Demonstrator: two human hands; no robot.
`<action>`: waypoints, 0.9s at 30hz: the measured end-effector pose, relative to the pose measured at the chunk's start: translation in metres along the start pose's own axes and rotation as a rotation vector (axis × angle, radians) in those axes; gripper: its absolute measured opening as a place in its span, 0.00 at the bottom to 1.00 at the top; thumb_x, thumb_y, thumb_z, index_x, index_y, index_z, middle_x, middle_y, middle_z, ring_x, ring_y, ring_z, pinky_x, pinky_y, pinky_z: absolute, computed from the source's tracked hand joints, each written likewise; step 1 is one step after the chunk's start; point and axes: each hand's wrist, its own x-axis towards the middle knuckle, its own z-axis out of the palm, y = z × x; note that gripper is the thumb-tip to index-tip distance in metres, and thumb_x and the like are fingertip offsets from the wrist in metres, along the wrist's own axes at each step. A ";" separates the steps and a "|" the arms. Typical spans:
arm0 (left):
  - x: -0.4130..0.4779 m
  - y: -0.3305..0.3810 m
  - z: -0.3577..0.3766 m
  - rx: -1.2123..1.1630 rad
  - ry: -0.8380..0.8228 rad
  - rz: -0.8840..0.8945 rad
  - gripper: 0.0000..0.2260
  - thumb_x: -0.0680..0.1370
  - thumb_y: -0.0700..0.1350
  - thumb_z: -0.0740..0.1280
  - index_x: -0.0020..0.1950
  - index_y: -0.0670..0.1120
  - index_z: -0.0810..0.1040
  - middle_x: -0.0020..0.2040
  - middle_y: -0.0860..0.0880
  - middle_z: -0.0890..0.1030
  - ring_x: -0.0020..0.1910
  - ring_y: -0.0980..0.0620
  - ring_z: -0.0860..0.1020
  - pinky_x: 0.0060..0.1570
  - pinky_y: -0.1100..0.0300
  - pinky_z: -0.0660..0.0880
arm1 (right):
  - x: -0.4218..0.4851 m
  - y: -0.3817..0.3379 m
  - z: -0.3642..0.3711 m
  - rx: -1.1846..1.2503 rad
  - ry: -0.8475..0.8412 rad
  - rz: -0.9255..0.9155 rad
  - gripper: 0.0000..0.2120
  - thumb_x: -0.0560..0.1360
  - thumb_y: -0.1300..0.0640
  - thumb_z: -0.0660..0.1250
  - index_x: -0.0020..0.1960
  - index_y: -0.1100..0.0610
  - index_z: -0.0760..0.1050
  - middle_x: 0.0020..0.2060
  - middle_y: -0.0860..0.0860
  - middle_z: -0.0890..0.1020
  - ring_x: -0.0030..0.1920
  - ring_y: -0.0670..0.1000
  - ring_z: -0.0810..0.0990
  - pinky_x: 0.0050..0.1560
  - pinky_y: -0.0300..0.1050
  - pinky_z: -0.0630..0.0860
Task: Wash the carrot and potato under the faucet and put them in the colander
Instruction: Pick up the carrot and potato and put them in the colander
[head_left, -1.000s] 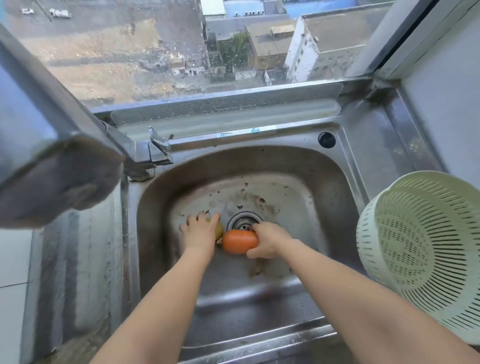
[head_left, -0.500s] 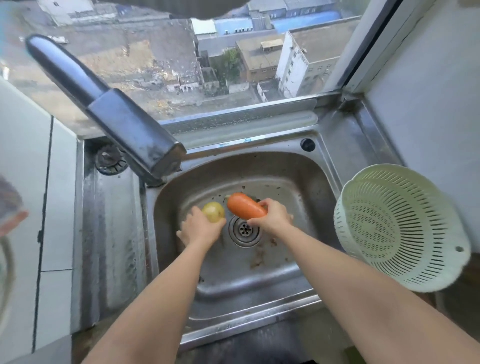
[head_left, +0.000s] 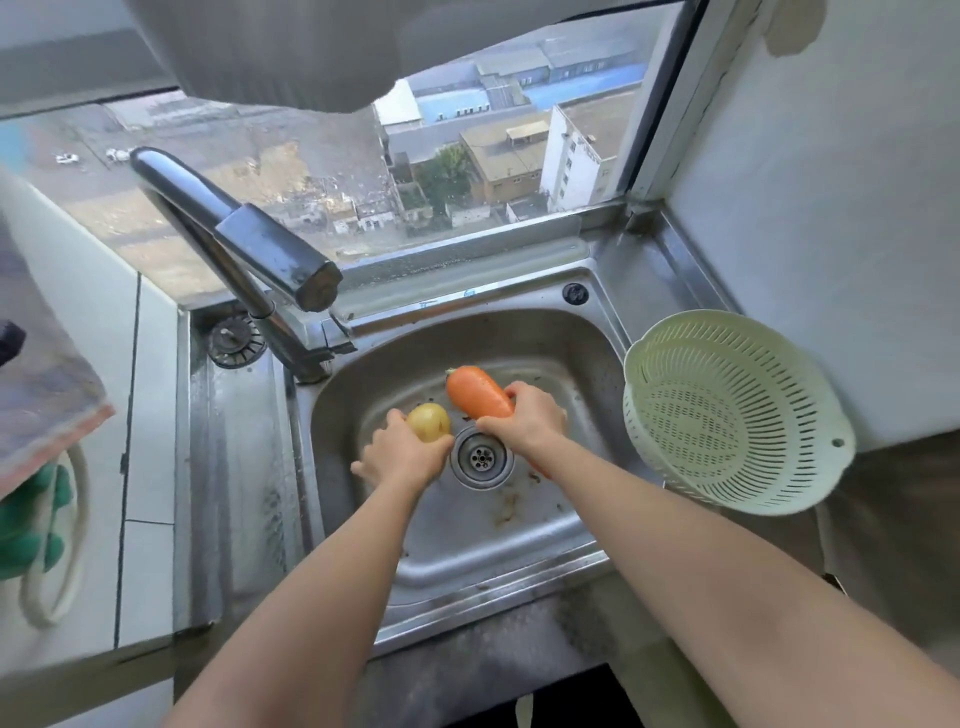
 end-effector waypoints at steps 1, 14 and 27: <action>-0.005 0.002 -0.002 0.035 0.024 0.031 0.31 0.66 0.63 0.71 0.65 0.52 0.70 0.62 0.45 0.77 0.63 0.41 0.74 0.62 0.48 0.65 | -0.004 0.000 -0.003 -0.005 0.003 -0.015 0.25 0.66 0.43 0.74 0.59 0.50 0.75 0.55 0.50 0.81 0.57 0.54 0.79 0.60 0.49 0.73; -0.082 0.065 -0.042 -0.429 0.144 0.125 0.26 0.69 0.66 0.67 0.57 0.49 0.71 0.52 0.45 0.81 0.53 0.41 0.79 0.55 0.51 0.75 | -0.052 -0.006 -0.100 0.393 0.034 -0.275 0.27 0.67 0.45 0.76 0.61 0.57 0.75 0.50 0.52 0.82 0.50 0.52 0.81 0.55 0.48 0.79; -0.157 0.193 -0.009 -0.478 -0.033 0.361 0.24 0.70 0.63 0.69 0.53 0.44 0.78 0.46 0.47 0.82 0.48 0.47 0.80 0.54 0.54 0.77 | -0.060 0.135 -0.192 0.393 0.135 -0.001 0.23 0.75 0.45 0.65 0.63 0.59 0.75 0.45 0.54 0.81 0.44 0.54 0.80 0.45 0.47 0.76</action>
